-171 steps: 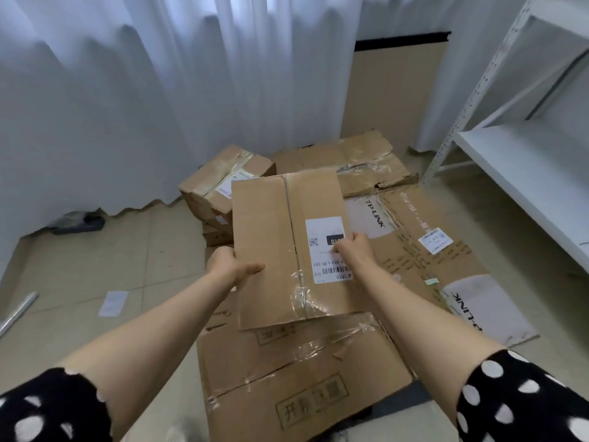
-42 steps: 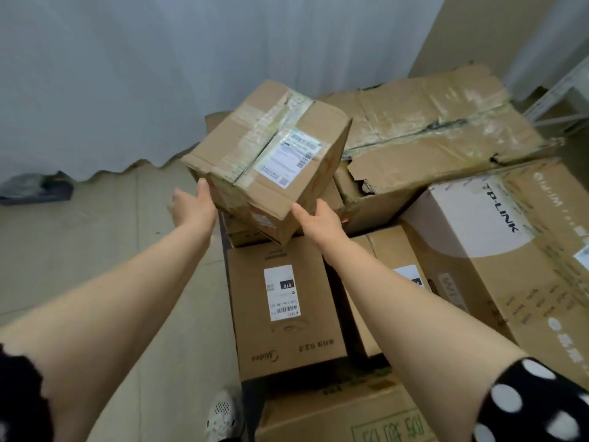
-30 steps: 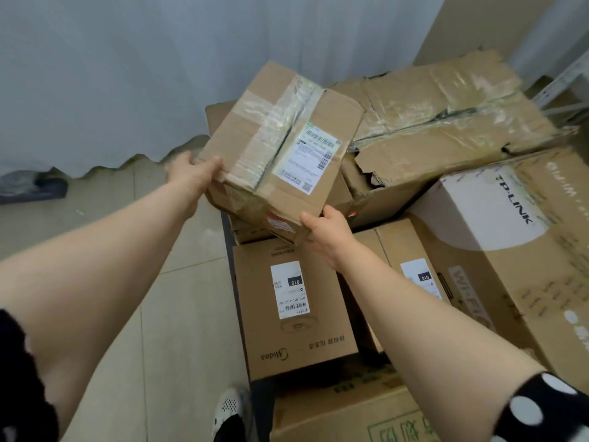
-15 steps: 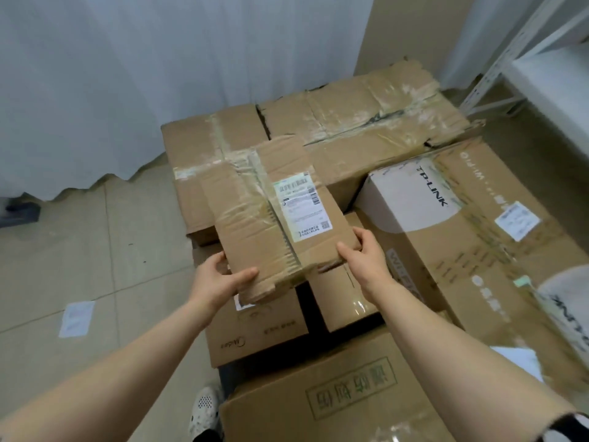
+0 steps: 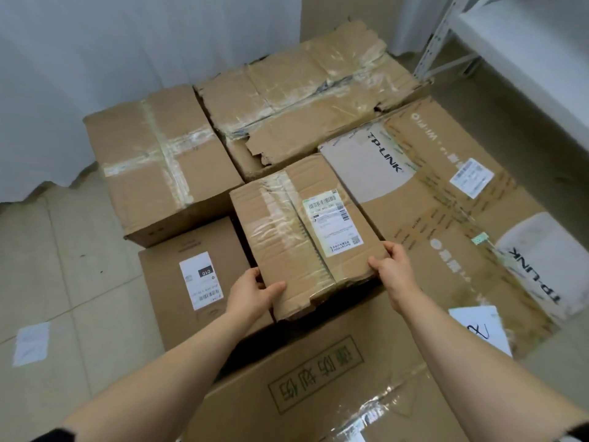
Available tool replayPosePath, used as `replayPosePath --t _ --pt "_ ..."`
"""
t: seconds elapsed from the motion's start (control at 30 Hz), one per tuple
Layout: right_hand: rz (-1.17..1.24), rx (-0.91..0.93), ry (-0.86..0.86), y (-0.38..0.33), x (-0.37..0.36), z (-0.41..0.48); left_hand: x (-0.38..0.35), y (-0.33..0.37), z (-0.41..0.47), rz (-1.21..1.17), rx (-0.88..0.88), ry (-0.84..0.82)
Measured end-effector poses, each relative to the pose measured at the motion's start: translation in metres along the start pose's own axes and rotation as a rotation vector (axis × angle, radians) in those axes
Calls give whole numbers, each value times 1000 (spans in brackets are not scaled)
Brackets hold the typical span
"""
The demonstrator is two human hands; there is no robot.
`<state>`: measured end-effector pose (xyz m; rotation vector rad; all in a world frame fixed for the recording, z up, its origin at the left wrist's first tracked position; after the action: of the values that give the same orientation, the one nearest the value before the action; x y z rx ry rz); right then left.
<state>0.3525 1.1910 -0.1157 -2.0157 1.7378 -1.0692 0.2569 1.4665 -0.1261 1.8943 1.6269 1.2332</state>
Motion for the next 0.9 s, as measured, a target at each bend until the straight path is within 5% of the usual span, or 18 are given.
replayPosePath --t 0.17,0.5,0.73,0.9 --pt "-118 39 24 10 -5 34 -30 -15 27 55 -8 -40" --pt "-983 350 126 19 -43 27 -62 -16 44 47 21 -90" --pt "-1099 304 -25 24 -51 27 -65 -13 41 147 49 -92" --pt "-908 312 72 22 -17 5 -59 -5 15 267 85 -99"
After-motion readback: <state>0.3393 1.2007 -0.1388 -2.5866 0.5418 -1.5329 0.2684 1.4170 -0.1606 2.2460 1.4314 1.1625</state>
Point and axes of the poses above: each hand's wrist, its own z-axis towards the middle knuckle, its own x-axis out of the back of the hand, y = z × x, the point moved 8 cm from there along z, towards the middle knuckle, and after that the axes turned 9 degrees about -x, right-handed, at the moved point
